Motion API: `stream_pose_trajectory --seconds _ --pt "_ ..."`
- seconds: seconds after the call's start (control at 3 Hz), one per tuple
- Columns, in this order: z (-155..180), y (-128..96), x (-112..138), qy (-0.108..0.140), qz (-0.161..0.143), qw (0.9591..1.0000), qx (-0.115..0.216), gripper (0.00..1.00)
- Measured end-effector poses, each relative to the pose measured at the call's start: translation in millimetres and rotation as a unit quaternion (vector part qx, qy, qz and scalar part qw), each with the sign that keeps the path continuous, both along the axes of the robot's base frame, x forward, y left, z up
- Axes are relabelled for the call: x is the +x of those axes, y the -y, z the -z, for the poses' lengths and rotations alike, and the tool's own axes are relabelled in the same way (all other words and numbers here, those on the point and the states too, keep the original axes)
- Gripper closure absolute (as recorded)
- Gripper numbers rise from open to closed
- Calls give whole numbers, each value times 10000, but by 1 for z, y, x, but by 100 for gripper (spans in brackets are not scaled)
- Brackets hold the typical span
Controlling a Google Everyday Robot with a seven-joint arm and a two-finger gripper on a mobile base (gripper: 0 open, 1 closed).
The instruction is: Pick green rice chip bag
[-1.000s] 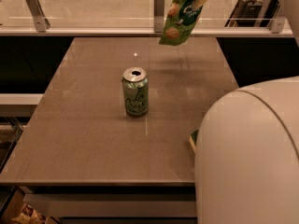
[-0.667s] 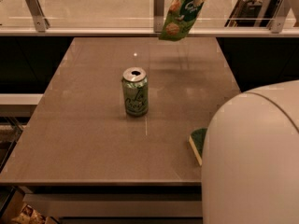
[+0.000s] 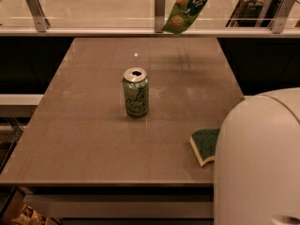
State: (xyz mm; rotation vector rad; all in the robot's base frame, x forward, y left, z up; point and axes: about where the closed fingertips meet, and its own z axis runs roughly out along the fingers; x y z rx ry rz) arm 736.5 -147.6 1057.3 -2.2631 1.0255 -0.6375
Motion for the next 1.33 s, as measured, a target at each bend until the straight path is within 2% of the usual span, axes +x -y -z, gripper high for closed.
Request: stream_pose_trajectory --seconds 0.33,0.67,1.33 --pt "-10 5 1 156 -39 9998 86 100" --pt "-24 3 -1 264 1 9997 -2 100" --pt "-47 -10 -10 296 248 9984 -417 100"
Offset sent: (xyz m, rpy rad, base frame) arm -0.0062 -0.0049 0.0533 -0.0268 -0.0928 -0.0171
